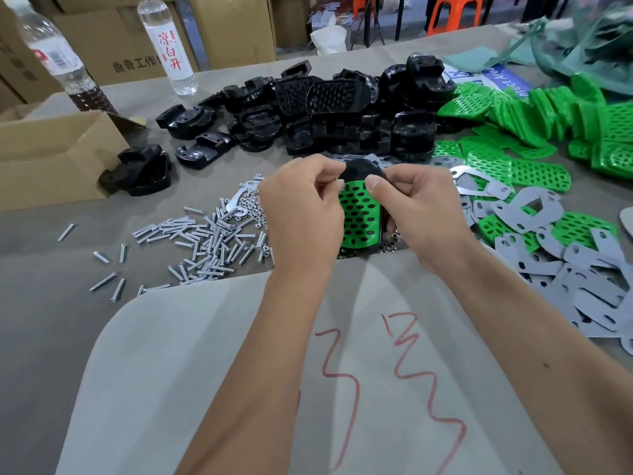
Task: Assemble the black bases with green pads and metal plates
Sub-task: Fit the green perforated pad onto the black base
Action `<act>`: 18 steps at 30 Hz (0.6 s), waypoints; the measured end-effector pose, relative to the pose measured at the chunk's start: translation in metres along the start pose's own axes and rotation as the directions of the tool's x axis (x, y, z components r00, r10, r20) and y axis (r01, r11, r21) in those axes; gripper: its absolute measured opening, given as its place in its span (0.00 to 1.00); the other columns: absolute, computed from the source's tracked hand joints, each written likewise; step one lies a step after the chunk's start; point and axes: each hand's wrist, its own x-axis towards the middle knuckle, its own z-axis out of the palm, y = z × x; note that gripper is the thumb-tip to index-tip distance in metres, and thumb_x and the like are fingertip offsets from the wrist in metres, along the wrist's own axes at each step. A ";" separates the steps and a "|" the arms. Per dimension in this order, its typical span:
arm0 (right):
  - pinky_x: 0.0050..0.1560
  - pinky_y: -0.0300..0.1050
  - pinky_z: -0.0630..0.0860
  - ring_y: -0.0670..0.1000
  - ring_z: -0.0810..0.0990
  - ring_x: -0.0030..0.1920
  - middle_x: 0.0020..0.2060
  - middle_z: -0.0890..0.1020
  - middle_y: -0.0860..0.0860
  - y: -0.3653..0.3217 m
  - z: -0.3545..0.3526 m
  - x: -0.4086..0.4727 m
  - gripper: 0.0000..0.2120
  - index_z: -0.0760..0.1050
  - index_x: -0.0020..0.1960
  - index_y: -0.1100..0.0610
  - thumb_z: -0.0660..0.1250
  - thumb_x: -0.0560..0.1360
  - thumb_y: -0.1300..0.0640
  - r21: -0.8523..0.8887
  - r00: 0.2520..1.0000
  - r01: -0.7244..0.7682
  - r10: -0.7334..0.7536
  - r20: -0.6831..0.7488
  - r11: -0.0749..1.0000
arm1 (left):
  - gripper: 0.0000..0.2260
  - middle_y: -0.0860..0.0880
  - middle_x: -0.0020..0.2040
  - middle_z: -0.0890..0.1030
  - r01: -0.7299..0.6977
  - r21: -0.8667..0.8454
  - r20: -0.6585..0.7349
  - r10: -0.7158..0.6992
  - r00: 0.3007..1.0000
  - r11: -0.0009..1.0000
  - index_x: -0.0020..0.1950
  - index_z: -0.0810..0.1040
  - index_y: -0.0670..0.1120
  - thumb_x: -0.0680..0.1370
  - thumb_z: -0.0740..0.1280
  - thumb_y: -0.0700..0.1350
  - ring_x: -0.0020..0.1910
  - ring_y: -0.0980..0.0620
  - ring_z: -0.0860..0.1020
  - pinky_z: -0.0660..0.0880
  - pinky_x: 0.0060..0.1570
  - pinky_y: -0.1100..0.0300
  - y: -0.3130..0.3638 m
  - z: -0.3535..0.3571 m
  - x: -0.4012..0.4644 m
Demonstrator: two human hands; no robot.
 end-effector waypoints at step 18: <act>0.32 0.48 0.67 0.55 0.71 0.35 0.37 0.75 0.60 0.007 -0.020 0.017 0.22 0.75 0.48 0.75 0.69 0.80 0.53 0.261 0.939 -0.119 0.195 -0.285 0.958 | 0.09 0.51 0.47 0.86 0.201 -0.233 0.287 -0.130 0.949 0.951 0.54 0.86 0.48 0.75 0.78 0.43 0.49 0.54 0.83 0.79 0.52 0.58 -0.008 0.013 0.032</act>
